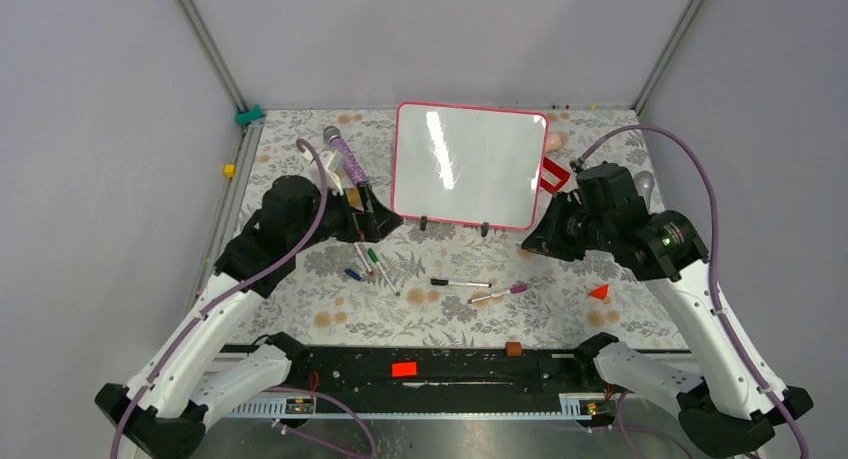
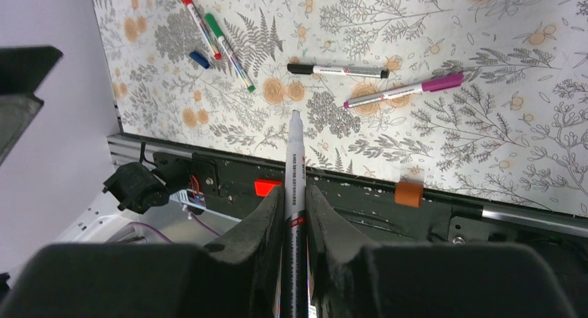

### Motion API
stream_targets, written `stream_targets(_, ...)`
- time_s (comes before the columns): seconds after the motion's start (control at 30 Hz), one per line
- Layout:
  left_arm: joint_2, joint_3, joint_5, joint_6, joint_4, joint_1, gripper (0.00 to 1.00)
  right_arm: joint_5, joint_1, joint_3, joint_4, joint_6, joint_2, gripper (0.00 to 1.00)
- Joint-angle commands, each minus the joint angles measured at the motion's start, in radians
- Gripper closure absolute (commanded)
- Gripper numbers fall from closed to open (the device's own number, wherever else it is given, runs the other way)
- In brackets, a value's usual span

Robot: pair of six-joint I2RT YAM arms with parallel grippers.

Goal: Write a sentence on the whiteboard
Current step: Move the whiteboard to the center of the board.

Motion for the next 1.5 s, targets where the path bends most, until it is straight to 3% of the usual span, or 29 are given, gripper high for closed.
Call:
stream_targets(0.0,-0.080,-0.049,0.155,-0.078,0.002,0.062,0.01,0.035,-0.005,-0.017,0.064,0.042,-0.014,1.00)
stream_targets(0.27,-0.085,-0.012,0.187,0.009,-0.168,0.070,0.04,0.002,-0.005,-0.023,0.103,-0.013,0.021,1.00)
stream_targets(0.33,-0.092,-0.030,0.205,0.015,-0.157,0.077,0.04,-0.036,-0.005,-0.004,0.109,-0.075,0.030,1.00)
stream_targets(0.43,-0.067,-0.048,0.233,0.023,-0.155,0.100,0.05,-0.050,-0.005,-0.030,0.185,-0.061,0.002,1.00)
stream_targets(0.57,-0.043,-0.051,0.278,0.024,-0.119,0.117,0.06,-0.058,-0.005,-0.051,0.159,-0.048,0.035,1.00)
stream_targets(0.83,0.008,-0.047,0.189,0.028,-0.086,0.153,0.04,0.035,-0.005,0.048,0.050,-0.086,0.067,1.00)
stream_targets(1.0,0.085,-0.030,0.220,-0.033,-0.049,0.214,0.04,0.028,-0.013,0.042,0.110,-0.122,0.110,1.00)
stream_targets(1.2,0.196,0.042,0.227,-0.039,0.000,0.328,0.03,-0.068,-0.164,0.024,0.238,-0.166,0.174,1.00)
stream_targets(1.33,0.307,0.064,0.326,-0.099,0.110,0.401,0.03,-0.146,-0.298,0.065,0.256,-0.156,0.220,1.00)
stream_targets(1.47,0.419,0.109,0.340,-0.112,0.215,0.426,0.03,-0.108,-0.323,0.112,0.239,-0.140,0.220,1.00)
